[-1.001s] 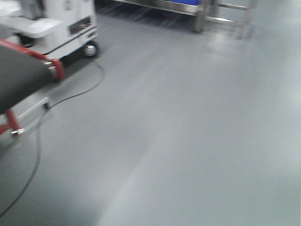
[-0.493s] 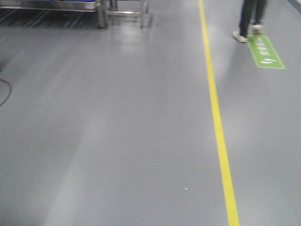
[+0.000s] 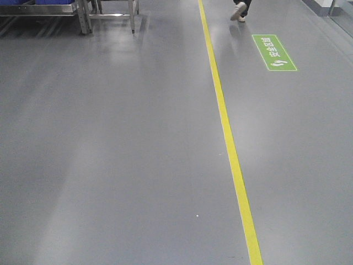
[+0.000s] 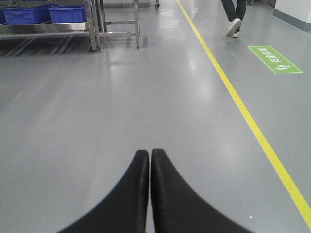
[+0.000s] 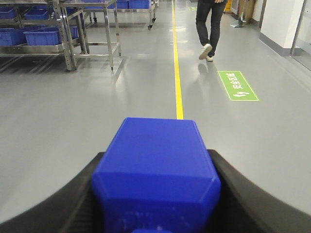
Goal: Pour parts from conveyor to right shelf
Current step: 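Drive the base away from the conveyor holding the block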
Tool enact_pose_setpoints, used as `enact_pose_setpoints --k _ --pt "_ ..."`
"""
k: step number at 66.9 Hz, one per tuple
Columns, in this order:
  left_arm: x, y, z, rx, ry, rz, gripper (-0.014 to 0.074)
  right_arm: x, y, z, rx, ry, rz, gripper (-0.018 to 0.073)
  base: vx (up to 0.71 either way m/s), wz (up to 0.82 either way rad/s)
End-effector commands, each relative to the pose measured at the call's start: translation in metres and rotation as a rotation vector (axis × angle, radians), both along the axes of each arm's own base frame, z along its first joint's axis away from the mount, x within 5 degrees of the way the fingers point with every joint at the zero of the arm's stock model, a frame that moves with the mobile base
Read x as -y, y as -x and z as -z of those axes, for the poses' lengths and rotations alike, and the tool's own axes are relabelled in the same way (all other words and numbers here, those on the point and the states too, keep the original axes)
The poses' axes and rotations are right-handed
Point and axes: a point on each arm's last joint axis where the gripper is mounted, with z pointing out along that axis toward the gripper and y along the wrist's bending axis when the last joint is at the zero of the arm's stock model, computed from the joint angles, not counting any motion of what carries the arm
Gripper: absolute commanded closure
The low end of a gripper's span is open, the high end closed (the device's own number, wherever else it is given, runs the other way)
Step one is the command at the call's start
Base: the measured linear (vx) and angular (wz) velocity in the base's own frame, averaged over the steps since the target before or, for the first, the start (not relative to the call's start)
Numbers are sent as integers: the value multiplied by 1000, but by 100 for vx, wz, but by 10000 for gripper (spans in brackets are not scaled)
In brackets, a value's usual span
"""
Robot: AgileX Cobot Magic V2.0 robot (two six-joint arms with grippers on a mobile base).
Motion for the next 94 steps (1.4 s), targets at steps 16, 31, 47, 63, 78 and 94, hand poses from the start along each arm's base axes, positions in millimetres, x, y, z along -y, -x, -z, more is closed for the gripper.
enact_pose_setpoints --k 16,31,47,63,78,94 --pt "0 -3 3 31 11 2 602 1 0 -16 100 9 15 565 10 -4" --pt "0 -3 3 31 11 2 602 1 0 -16 100 9 15 565 18 -11" --pt "0 -3 3 31 11 2 602 1 0 -16 100 9 15 565 32 -7" --pt "0 -3 3 31 11 2 602 1 0 -16 100 9 15 565 48 -1" --pt "0 -3 3 31 11 2 602 1 0 -16 100 9 15 565 57 0" --pt "0 -3 3 31 11 2 602 1 0 -16 100 9 15 565 59 -2"
